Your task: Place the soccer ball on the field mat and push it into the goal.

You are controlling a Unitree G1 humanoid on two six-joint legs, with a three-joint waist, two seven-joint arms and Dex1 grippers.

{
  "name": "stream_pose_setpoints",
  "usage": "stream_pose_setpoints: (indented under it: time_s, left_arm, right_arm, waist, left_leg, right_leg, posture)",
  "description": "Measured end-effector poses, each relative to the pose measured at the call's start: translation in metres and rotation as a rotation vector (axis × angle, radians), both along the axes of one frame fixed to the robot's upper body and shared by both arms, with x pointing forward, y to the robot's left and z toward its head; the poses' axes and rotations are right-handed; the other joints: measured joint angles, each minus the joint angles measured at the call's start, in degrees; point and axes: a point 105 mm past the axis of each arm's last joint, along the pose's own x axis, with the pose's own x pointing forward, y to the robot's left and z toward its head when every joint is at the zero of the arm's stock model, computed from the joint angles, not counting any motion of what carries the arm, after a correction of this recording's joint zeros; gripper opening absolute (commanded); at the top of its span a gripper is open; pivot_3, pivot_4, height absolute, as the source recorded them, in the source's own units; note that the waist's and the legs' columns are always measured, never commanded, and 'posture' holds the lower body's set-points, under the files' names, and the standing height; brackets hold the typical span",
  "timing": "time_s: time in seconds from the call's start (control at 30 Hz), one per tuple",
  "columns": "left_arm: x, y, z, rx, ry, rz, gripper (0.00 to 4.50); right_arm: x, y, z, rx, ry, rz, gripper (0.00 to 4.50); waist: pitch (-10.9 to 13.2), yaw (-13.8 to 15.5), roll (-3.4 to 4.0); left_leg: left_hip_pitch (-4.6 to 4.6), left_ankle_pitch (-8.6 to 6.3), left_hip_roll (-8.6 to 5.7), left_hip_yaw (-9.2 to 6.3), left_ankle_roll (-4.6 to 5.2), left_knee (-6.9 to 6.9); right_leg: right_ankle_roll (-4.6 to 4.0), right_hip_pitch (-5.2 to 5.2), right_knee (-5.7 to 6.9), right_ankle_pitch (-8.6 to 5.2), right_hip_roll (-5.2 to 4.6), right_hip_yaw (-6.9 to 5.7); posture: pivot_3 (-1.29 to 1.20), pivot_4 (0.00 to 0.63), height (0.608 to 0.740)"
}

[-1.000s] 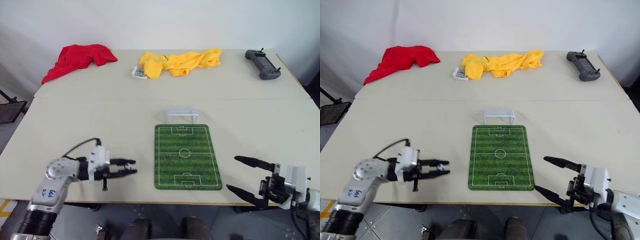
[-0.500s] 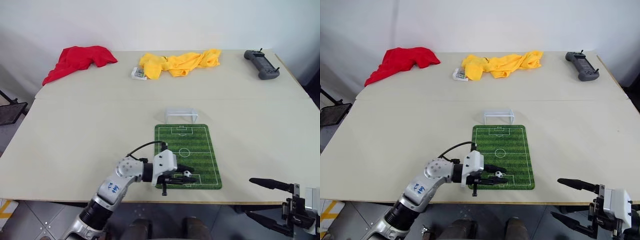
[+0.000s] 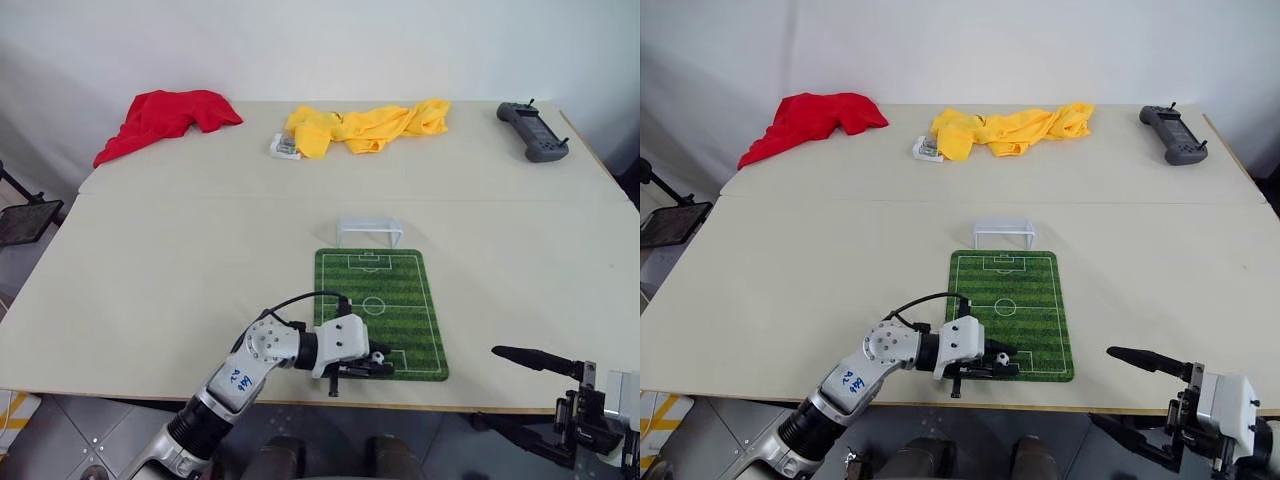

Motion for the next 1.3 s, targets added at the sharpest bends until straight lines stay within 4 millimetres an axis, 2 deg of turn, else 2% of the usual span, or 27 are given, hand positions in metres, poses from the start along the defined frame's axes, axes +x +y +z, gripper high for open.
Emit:
stream_pose_setpoints:
  time_s: [0.2,0.53,0.67,0.73,0.83,0.93,1.03,1.1,1.2,1.3]
  left_arm:
    - [0.0,0.001,-0.001,-0.018,-0.019,0.018,3.07]
    - [0.001,0.003,0.01,-0.085,-0.053,0.017,3.07]
    - [0.002,0.011,0.021,-0.135,-0.04,-0.002,3.07]
    - [-0.004,0.017,0.03,-0.162,-0.041,-0.045,3.07]
    - [-0.01,0.034,0.034,-0.162,-0.047,-0.073,2.47]
    - [-0.017,0.047,0.031,-0.161,-0.012,-0.089,1.51]
    - [-0.033,0.05,0.024,-0.128,0.031,-0.155,0.59]
    - [-0.042,0.045,0.019,-0.122,0.081,-0.194,0.02]
    - [-0.048,0.034,0.016,-0.133,0.117,-0.216,0.02]
    - [-0.044,0.024,0.015,-0.149,0.137,-0.168,0.02]
  right_arm:
    - [0.0,0.0,-0.001,0.017,0.005,-0.023,4.5]
    - [0.003,0.003,-0.003,0.042,0.012,-0.035,4.5]
    - [0.003,0.005,-0.005,0.052,0.02,-0.033,4.5]
    - [0.003,0.006,-0.006,0.055,0.025,-0.032,4.5]
    - [0.005,0.006,-0.004,0.058,0.016,-0.034,4.5]
    - [0.011,0.004,0.002,0.1,-0.026,-0.075,4.5]
    - [0.01,0.004,0.001,0.088,-0.03,-0.069,4.5]
    - [0.007,0.003,-0.003,0.073,-0.012,-0.065,4.5]
    - [0.006,0.002,-0.006,0.063,-0.007,-0.059,4.5]
    - [0.005,0.002,-0.006,0.057,0.0,-0.057,4.5]
  waist:
    - [0.0,0.48,0.0]
    - [0.0,0.83,0.0]
    - [0.0,0.77,0.0]
    - [0.0,0.61,0.01]
    - [-0.03,0.5,0.04]
    - [-0.02,0.56,0.04]
    - [-0.02,0.85,0.04]
    - [-0.02,1.01,0.04]
    - [-0.02,0.83,0.04]
    - [-0.02,0.64,0.05]
  left_leg:
    - [0.01,0.0,0.0,0.01,0.0,0.0]
    - [0.0,0.0,0.01,0.0,0.0,-0.01]
    - [0.0,0.0,0.01,0.01,0.0,0.0]
    - [0.01,0.0,0.03,0.01,0.0,-0.01]
    - [0.05,0.0,0.04,0.0,0.0,-0.03]
    - [0.03,0.0,0.01,0.0,0.0,0.0]
    - [0.03,-0.02,0.01,-0.05,0.02,-0.03]
    - [0.01,-0.02,0.0,-0.08,0.03,-0.02]
    - [0.02,-0.03,0.0,-0.04,0.04,-0.01]
    - [0.04,-0.02,0.03,-0.02,0.04,-0.01]
  right_leg:
    - [0.0,0.0,-0.01,0.0,0.0,0.0]
    - [0.0,0.0,-0.02,0.0,0.01,-0.01]
    - [0.0,0.0,-0.01,0.0,0.01,-0.01]
    - [0.0,-0.01,-0.01,0.0,0.01,0.0]
    - [-0.02,0.0,0.0,-0.01,0.01,0.0]
    - [-0.02,0.02,-0.02,-0.01,-0.02,0.01]
    - [-0.02,0.05,-0.07,-0.01,-0.03,-0.02]
    - [-0.02,0.07,-0.09,-0.01,-0.02,-0.03]
    - [-0.02,0.08,-0.09,-0.01,-0.01,-0.01]
    - [-0.02,0.06,-0.07,-0.01,0.01,0.0]
  posture:
    - [0.0,0.15,0.74]
    - [0.0,0.15,0.74]
    - [0.0,0.15,0.74]
    - [0.0,0.15,0.74]
    - [0.0,0.15,0.74]
    - [0.0,0.15,0.74]
    - [0.0,0.15,0.74]
    - [0.0,0.15,0.74]
    - [0.0,0.15,0.74]
    - [0.0,0.15,0.74]
